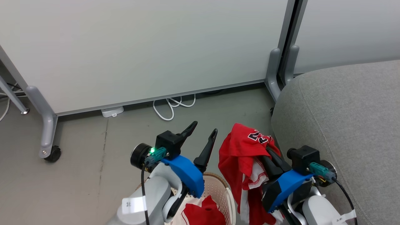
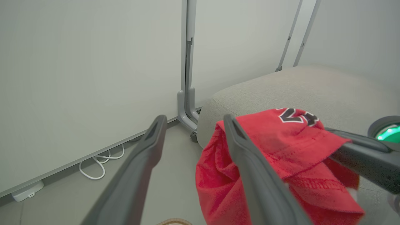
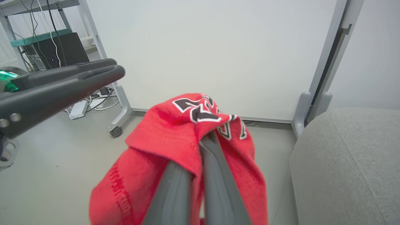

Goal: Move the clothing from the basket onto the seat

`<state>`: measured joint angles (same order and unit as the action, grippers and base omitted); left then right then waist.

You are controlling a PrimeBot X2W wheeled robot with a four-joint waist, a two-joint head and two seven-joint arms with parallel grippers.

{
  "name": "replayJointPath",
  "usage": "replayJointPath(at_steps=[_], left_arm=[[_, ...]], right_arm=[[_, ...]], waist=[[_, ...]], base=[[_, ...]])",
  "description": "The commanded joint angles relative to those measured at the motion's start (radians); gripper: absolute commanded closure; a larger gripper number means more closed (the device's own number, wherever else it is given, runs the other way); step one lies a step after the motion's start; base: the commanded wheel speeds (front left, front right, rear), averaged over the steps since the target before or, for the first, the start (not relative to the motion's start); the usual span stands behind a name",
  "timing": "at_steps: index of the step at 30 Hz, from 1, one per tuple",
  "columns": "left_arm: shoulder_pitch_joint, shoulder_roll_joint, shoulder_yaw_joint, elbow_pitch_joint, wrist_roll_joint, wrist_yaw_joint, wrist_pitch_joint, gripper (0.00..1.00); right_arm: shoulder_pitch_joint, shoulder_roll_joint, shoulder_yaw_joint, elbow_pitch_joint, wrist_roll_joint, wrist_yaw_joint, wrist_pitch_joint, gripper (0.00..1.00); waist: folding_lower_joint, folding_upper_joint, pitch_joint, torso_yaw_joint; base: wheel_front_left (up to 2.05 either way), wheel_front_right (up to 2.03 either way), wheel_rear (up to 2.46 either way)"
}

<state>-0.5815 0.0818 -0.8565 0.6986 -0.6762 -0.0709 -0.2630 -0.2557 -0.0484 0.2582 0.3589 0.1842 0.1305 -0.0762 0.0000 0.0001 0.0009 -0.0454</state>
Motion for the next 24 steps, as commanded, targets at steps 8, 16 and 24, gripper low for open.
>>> replayJointPath(at_steps=[8,16,24], left_arm=[[0.161,0.055,0.156,-0.126,0.118,-0.023,-0.003,0.00],[0.273,0.081,0.258,-0.217,0.200,-0.042,-0.003,0.00],[0.315,0.065,0.308,-0.234,0.241,-0.051,-0.003,0.00]], right_arm=[[0.026,-0.004,-0.025,-0.028,-0.006,0.000,0.001,1.00],[0.032,-0.004,-0.034,-0.038,-0.004,0.000,0.003,1.00],[0.037,-0.004,-0.042,-0.043,0.001,0.000,0.005,1.00]], waist=[[0.0000,-0.0001,0.002,0.011],[0.0000,-0.0001,0.001,0.015],[0.0000,-0.0001,0.000,0.022]], base=[[0.00,0.00,0.00],[0.00,0.00,0.00],[0.00,0.00,0.00]])
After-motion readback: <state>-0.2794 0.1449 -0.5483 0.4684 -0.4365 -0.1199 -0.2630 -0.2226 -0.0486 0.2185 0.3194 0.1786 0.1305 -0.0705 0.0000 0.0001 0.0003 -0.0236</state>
